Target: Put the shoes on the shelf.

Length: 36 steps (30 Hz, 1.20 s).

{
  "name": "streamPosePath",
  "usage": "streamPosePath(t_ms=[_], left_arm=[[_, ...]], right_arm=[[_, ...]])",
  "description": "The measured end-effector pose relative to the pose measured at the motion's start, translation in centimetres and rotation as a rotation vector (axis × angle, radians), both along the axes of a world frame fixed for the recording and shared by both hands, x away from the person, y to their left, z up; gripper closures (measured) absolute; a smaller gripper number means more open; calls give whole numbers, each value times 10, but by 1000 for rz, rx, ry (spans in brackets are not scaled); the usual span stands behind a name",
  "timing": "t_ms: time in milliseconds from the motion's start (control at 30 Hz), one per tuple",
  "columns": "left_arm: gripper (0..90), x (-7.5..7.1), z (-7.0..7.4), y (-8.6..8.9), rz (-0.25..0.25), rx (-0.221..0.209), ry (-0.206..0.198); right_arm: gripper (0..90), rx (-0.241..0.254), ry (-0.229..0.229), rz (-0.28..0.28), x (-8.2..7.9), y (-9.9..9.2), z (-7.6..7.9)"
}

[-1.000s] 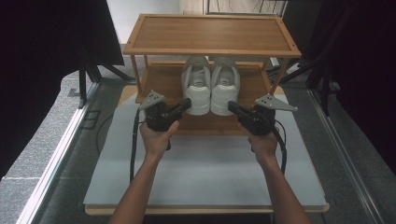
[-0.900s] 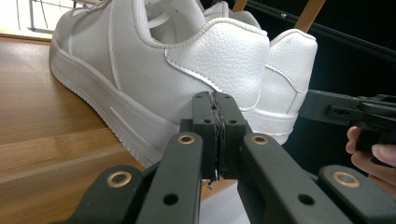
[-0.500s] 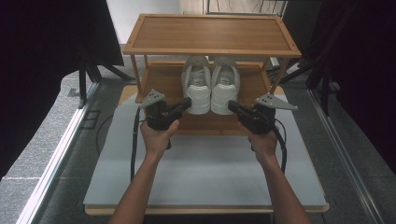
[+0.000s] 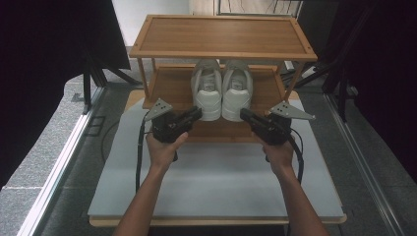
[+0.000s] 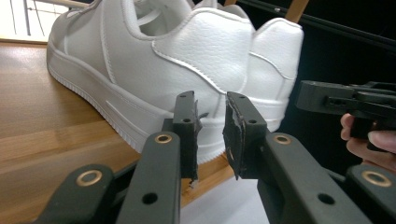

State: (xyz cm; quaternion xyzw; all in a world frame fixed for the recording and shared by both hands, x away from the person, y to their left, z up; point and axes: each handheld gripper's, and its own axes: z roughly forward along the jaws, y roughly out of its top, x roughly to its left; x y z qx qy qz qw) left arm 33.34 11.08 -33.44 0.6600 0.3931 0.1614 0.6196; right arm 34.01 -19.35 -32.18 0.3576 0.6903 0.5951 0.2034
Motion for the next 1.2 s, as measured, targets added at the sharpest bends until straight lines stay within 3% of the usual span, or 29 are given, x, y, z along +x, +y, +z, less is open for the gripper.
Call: streamPosePath(t_ms=[300, 533, 633, 933, 1033, 1200], left_arm=[[677, -21, -10, 13, -41, 22, -14], [647, -37, -31, 16, -50, 38, -7], [641, -43, -46, 14, -62, 38, 15], [621, -53, -71, 20, -50, 55, 57], [615, -59, -87, 27, -35, 72, 100], [612, -60, -93, 33, -23, 66, 120]], right_arm=[[815, -22, -35, 60, -16, -5, -8], [783, -21, -16, 62, -28, -17, -33], [769, -15, 4, 51, -30, -24, -48], [745, 2, 52, 19, -36, -40, -83], [739, 15, 81, 3, -39, -47, -100], [730, 18, 100, -7, -40, -50, -113]])
